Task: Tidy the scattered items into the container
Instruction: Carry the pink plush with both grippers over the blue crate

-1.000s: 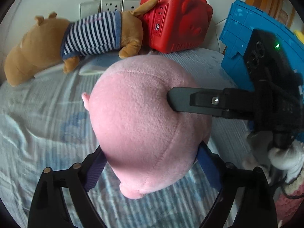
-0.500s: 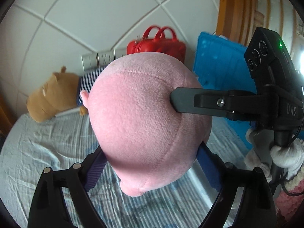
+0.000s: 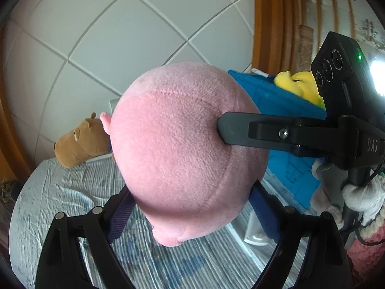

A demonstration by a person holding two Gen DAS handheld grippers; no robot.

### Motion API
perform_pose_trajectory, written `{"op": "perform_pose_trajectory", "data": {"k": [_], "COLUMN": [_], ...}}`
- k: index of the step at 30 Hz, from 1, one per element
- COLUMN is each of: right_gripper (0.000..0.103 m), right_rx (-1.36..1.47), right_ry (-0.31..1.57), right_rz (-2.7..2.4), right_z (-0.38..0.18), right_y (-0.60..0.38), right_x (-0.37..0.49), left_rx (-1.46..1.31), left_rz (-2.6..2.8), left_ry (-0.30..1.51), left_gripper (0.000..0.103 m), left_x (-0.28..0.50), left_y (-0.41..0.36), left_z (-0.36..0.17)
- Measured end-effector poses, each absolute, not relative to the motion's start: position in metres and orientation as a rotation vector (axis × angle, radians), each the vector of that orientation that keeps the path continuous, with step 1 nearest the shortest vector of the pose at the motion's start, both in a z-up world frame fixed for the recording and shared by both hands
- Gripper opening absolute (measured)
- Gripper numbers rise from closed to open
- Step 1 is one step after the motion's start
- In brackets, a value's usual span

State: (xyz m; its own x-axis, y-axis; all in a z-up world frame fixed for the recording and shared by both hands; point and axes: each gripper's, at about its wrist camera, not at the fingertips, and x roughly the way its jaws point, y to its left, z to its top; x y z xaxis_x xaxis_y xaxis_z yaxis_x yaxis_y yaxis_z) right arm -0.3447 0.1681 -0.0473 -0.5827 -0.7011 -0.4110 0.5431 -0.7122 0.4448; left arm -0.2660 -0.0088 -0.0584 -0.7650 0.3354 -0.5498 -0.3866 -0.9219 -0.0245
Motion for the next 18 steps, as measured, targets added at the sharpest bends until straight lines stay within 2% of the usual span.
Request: {"op": "perform_pose_trajectory", "data": {"k": [8, 18], "right_gripper": [0.097, 0.097], "right_rx": [0.671, 0.64], "right_ry": [-0.36, -0.41], "right_rz": [-2.335, -2.368], "right_z": [-0.022, -0.016], "right_y": [0.157, 0.156], "right_x": [-0.291, -0.25], "left_rx": [-0.74, -0.719], "left_rz": [2.61, 2.57], "left_ry": [0.153, 0.188], "left_gripper": [0.091, 0.091], "left_x": [-0.221, -0.197], "left_y": [-0.021, -0.025], "left_z": [-0.036, -0.024]}}
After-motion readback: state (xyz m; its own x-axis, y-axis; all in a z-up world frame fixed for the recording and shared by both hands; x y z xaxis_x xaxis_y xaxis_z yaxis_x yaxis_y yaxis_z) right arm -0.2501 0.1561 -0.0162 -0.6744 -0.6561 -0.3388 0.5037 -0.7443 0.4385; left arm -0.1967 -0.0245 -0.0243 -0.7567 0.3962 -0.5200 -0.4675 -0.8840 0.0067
